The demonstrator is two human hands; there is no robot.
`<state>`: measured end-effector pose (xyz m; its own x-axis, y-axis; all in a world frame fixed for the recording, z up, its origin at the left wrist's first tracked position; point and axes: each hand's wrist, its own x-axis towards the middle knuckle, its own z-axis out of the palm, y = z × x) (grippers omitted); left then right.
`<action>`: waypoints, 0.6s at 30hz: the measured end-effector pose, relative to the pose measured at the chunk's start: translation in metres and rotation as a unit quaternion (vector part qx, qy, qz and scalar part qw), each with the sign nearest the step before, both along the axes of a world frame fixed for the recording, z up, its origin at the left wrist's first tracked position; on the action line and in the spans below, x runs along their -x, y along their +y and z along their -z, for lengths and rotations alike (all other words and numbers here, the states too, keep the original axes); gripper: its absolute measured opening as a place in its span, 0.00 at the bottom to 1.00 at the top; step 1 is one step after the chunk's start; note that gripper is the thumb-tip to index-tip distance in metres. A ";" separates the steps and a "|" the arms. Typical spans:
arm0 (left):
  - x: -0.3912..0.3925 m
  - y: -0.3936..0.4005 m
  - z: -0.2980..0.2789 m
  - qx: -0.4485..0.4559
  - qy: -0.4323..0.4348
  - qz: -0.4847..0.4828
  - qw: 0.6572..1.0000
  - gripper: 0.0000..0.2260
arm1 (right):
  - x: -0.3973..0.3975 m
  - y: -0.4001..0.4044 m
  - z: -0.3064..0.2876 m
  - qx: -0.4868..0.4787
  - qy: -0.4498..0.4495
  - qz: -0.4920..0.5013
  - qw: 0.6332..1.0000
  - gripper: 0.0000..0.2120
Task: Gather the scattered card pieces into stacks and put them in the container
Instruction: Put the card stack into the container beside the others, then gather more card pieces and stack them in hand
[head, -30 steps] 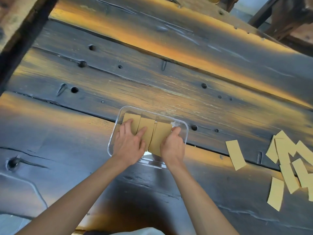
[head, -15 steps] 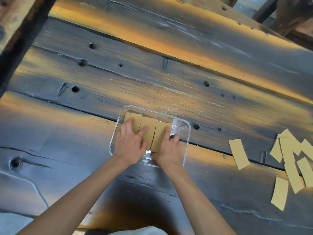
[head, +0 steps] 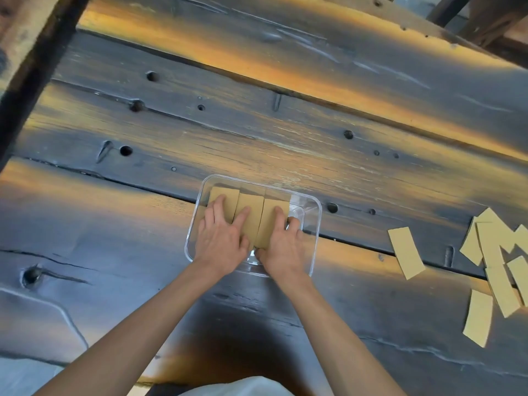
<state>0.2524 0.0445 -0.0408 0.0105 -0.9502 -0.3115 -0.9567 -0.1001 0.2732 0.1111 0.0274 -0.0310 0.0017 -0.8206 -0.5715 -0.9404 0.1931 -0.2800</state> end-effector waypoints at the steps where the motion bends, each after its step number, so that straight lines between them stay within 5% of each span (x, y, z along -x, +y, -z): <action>1: 0.001 -0.001 0.000 0.001 0.000 -0.002 1.000 0.28 | 0.000 0.001 0.000 0.003 0.000 0.001 1.000 0.49; 8: 0.005 0.000 -0.007 0.026 0.024 -0.041 0.999 0.30 | 0.013 0.006 -0.006 0.024 -0.009 0.000 1.000 0.46; 18: 0.060 -0.002 -0.040 0.137 0.108 -0.015 0.985 0.26 | 0.074 0.029 -0.047 0.199 -0.177 0.035 0.963 0.31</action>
<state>0.1920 0.0426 -0.0006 0.0019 -0.9991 -0.0424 -0.8710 -0.0225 0.4908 0.0371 0.0559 0.0161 0.0747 -0.9797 -0.1859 -0.7608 0.0645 -0.6458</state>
